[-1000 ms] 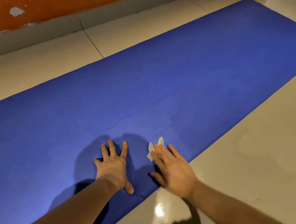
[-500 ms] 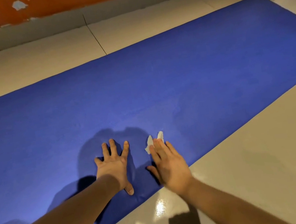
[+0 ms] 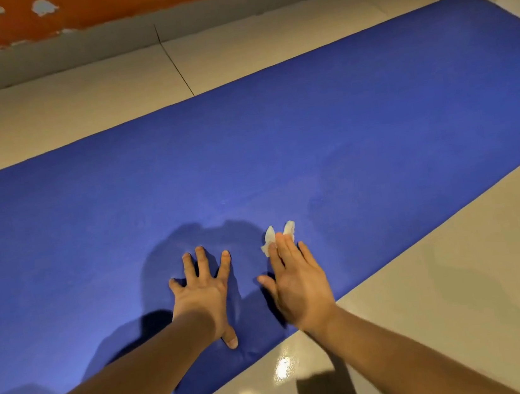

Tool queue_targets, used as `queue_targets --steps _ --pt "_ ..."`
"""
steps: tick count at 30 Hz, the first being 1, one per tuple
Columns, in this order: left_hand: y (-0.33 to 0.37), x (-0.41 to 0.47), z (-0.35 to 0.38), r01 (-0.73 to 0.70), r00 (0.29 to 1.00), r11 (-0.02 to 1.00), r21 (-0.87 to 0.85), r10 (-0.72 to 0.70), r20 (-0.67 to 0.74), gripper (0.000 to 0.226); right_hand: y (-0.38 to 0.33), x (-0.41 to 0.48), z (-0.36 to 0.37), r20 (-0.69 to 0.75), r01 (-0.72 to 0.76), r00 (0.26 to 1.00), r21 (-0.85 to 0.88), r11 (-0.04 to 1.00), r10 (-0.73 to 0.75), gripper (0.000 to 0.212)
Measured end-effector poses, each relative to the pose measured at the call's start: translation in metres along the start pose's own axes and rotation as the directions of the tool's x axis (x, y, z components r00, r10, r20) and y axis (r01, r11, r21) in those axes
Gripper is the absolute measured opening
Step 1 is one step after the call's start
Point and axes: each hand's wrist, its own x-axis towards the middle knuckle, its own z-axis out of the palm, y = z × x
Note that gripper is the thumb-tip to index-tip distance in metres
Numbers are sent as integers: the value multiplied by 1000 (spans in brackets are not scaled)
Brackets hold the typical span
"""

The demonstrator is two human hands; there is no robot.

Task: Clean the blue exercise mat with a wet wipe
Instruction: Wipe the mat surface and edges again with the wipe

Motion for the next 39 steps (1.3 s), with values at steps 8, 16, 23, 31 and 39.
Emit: queue_targets --steps 8,16,23,31,39 --pt "-1 -1 -1 4 1000 1000 -11 -4 3 165 113 47 -19 91 -434 897 -2 901 432 96" --pt "0 1 -2 10 1000 1000 6 -10 13 164 38 35 -14 69 130 989 19 991 -131 76" --pt "0 2 -2 22 999 1000 14 -22 33 166 106 66 -28 125 -390 912 -35 920 391 103" --pt "1 2 -4 17 1000 1000 4 -17 26 166 48 45 -10 81 190 979 0 982 -189 79" --pt "0 0 0 8 1000 1000 -12 -8 12 167 50 73 -19 71 -222 973 19 975 220 91"
